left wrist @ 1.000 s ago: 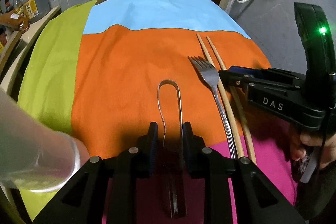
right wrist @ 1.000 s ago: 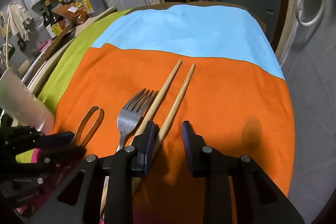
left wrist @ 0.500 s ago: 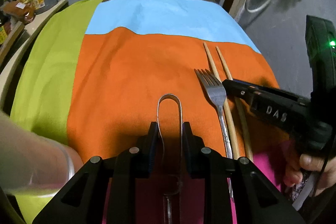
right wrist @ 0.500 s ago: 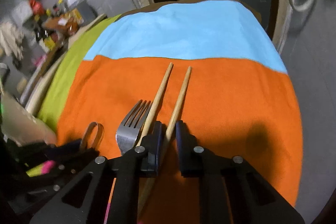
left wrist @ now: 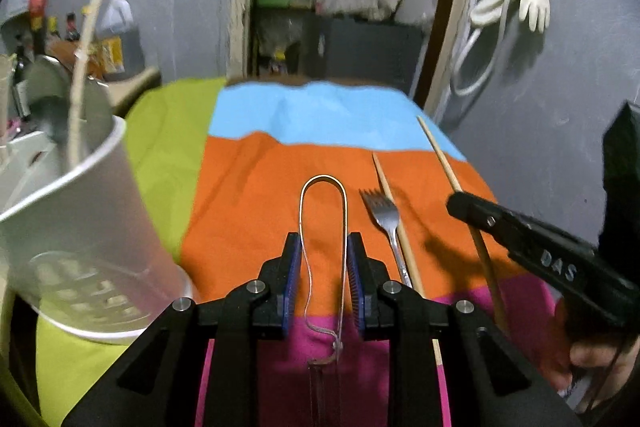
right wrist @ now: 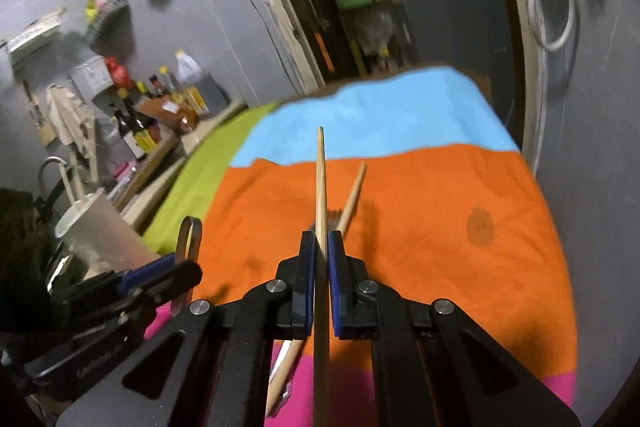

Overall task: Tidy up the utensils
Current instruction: 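Carry the peeler and chopstick over the white caddy and lower them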

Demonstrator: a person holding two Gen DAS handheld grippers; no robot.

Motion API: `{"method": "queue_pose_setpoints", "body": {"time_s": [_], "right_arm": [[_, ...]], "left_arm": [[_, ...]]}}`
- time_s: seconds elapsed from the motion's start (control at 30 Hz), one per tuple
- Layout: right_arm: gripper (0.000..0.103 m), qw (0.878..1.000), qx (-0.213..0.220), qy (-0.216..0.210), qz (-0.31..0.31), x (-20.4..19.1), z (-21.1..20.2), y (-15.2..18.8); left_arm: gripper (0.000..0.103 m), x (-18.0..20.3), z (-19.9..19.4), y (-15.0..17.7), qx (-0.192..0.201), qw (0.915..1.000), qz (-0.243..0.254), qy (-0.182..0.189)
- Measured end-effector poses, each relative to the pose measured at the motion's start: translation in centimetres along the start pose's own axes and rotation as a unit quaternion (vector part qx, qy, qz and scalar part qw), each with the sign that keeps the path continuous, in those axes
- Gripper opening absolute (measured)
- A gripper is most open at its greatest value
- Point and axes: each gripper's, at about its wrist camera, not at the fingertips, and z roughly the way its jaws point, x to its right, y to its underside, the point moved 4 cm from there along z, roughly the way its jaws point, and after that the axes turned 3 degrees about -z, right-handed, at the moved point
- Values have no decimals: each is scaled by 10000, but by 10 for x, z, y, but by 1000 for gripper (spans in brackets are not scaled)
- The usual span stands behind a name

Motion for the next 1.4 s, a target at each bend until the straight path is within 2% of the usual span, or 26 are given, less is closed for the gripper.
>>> {"method": "queue_pose_setpoints", "body": {"time_s": [0.23,0.4,0.57,0.77,0.97,1.2,1.4], "right_arm": [[5,9954,901,-44,-335,-26,-31,1],[5,9863,1516,-9,-651,-48,-48,-8],[5,9749,2053,-144,-854,-73,-65,-23],[5,9574,2663,-644,-919,-104,-75,-49],[5,9440,2966,-1125,-911,-144,-68,-75],[5,9316,3131,-1672,-784,-193,-45,-103],[5,9298,3160,-1703,-816,-222,-17,-110]], "left_arm": [[19,-1,-36,-12,807,9967,-120,-41],[19,-7,-63,-29,1417,9896,-212,-106],[19,-14,-89,-45,1741,9842,-311,-72],[19,-34,-126,-62,1955,9801,-336,-91],[19,-72,-164,-77,2098,9765,-464,-178],[19,-128,-198,-88,2299,9684,-785,-569],[19,-165,-206,-91,2394,9619,-1092,-741]]}}
